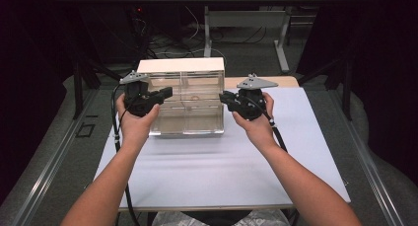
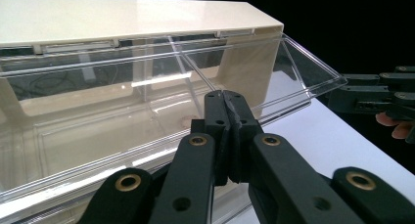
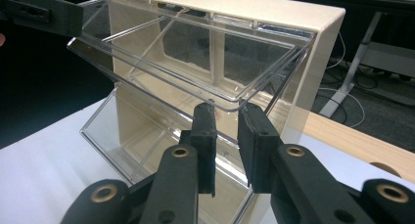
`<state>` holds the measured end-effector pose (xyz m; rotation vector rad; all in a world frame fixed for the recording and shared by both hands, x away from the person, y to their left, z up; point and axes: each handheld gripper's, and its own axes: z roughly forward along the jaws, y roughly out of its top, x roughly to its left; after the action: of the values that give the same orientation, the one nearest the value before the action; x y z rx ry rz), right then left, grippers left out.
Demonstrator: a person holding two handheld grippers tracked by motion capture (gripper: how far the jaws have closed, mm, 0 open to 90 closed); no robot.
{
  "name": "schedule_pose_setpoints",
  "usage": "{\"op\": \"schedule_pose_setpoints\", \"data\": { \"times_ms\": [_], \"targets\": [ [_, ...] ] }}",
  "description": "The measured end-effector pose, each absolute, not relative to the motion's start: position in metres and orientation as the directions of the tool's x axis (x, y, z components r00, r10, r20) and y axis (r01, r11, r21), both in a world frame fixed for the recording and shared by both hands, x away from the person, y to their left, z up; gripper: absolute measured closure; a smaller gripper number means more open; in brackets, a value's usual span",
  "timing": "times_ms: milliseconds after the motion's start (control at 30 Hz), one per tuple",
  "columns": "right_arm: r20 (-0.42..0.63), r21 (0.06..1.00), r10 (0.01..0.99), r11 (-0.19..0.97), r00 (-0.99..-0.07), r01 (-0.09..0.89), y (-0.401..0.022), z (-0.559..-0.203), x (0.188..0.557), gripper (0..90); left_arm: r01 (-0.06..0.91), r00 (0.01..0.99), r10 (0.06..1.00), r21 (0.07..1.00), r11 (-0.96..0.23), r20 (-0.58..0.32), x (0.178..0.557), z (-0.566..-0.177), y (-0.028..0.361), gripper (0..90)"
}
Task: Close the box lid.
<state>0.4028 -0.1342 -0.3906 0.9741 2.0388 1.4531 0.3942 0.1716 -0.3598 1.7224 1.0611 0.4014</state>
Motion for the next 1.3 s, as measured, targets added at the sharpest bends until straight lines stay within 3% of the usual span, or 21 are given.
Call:
{"op": "schedule_pose_setpoints", "data": {
  "times_ms": [1300],
  "targets": [
    [0.076,0.932,0.762,0.176,-0.643,0.317,-0.139,-0.407,0.402,77.4,0.495,0.544,0.808,0.864,-0.091,-0.226,0.397,-0.377,0.169,90.0]
  ]
}}
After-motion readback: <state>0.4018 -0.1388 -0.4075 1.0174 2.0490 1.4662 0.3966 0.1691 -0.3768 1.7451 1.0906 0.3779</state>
